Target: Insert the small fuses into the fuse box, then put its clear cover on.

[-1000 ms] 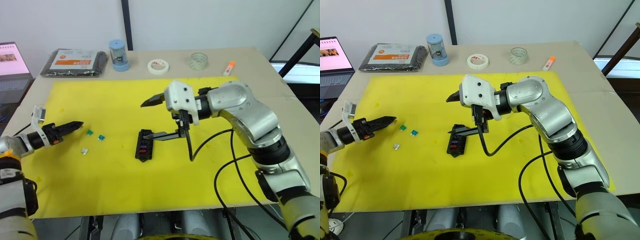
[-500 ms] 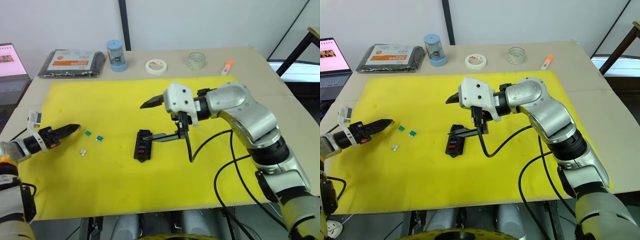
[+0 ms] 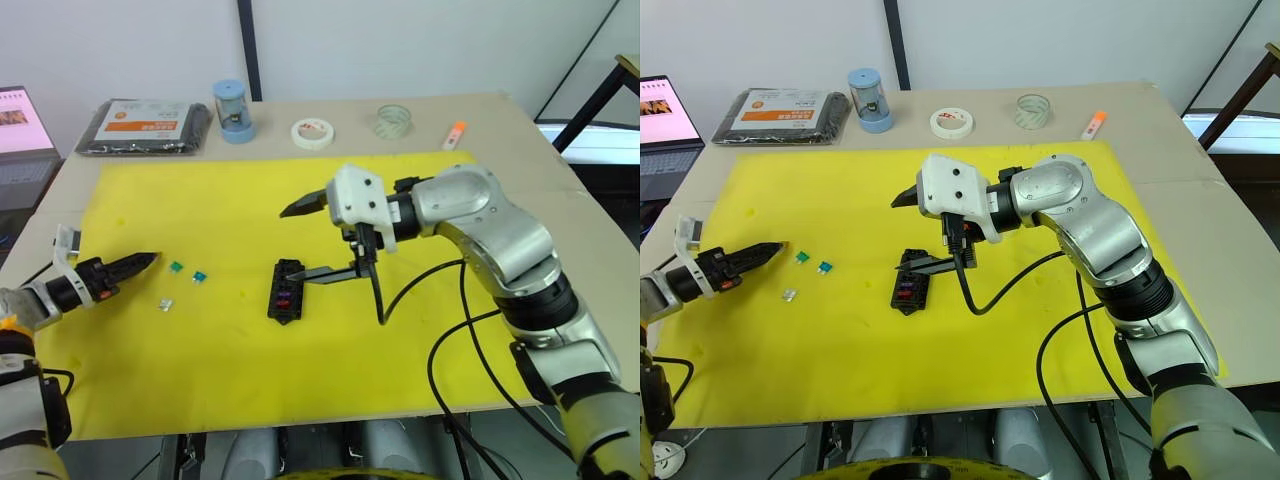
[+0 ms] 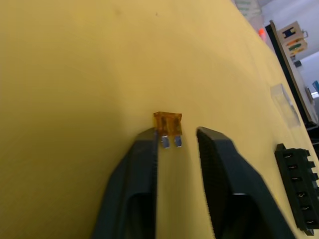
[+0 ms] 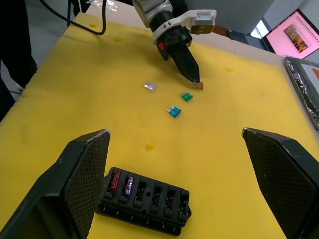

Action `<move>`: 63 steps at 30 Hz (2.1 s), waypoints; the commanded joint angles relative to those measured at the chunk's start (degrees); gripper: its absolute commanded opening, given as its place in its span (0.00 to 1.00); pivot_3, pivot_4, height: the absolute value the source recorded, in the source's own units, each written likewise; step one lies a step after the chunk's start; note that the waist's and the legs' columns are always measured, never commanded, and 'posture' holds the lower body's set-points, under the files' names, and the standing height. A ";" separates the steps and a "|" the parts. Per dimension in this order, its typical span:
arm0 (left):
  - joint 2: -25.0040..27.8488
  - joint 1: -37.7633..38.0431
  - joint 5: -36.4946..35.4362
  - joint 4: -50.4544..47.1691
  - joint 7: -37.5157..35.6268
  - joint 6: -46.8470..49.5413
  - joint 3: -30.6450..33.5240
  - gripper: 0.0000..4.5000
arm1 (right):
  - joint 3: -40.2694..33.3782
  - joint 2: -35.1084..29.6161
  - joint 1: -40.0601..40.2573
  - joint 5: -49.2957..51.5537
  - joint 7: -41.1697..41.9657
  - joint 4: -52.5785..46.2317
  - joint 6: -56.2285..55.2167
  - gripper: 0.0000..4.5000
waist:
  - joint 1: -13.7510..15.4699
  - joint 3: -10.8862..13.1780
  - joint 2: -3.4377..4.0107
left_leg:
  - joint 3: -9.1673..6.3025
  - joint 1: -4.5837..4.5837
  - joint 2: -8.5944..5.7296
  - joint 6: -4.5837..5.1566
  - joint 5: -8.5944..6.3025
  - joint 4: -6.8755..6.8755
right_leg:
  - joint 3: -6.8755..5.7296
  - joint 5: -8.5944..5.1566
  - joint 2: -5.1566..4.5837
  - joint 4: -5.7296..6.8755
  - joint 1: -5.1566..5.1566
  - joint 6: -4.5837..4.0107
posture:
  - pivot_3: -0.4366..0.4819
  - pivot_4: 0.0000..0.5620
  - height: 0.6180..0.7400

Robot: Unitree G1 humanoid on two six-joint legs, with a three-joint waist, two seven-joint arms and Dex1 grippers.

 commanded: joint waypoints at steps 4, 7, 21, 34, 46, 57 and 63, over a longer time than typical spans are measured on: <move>0.12 0.54 0.41 0.56 0.45 0.35 -0.16 0.22 | -0.36 0.69 -0.48 -0.30 -0.19 -1.41 -0.70 1.00 | 0.02 0.00 0.00 | 0.00 0.01 0.00 0.00 0.00 0.00 | 0.00 0.00 0.00 0.00 0.00 0.00 | 0.48 0.27 1.00; 0.02 0.32 0.52 0.82 0.69 0.12 -0.19 0.22 | -0.42 0.74 -0.37 -0.35 -0.20 -1.51 -0.63 1.00 | 0.02 0.00 0.00 | 0.00 0.00 0.00 0.00 0.00 0.00 | 0.00 0.00 0.00 0.00 0.00 0.00 | 0.48 0.27 1.00; -0.09 -0.38 1.17 1.69 1.10 -1.25 -0.72 0.02 | -0.55 0.68 -0.18 -0.81 -0.29 -1.63 -0.75 1.00 | 0.05 0.00 0.00 | 0.00 0.01 0.00 0.00 0.00 0.00 | 0.00 0.00 0.00 0.01 0.00 0.00 | 0.48 0.27 1.00; 0.08 -0.05 -1.27 -2.88 -1.84 -3.02 1.13 0.01 | -0.64 0.47 0.00 -0.88 -0.05 -1.88 -0.61 1.00 | 0.08 0.00 0.00 | 0.00 0.00 0.00 0.00 0.00 0.00 | 0.00 0.00 0.00 0.02 0.00 0.00 | 0.48 0.27 1.00; -5.72 3.05 -17.56 -44.10 -0.35 5.69 3.13 0.01 | -12.42 0.26 -2.42 12.94 -6.11 -2.83 21.46 1.00 | 0.44 0.01 -0.01 | -0.18 -0.09 0.03 -0.01 0.00 0.03 | 0.00 0.01 -0.11 -0.01 -0.01 -0.01 | 0.48 0.27 1.00; -14.56 -1.71 -27.55 -65.95 7.29 8.07 -4.37 0.01 | -26.78 2.32 -13.74 28.34 -15.70 3.94 56.60 1.00 | 0.18 0.05 0.05 | -0.18 -0.01 0.04 0.00 0.00 -0.03 | 0.02 0.02 -0.07 -0.05 0.03 -0.02 | 0.48 0.27 1.00; -15.17 -2.44 -27.28 -66.79 7.18 5.75 -7.49 0.00 | -28.50 4.43 -14.76 32.51 -21.06 4.34 59.13 0.91 | 0.31 0.05 0.05 | -0.18 -0.03 0.03 0.00 0.00 -0.04 | 0.03 0.02 -0.05 -0.08 0.03 -0.02 | 0.48 0.27 1.00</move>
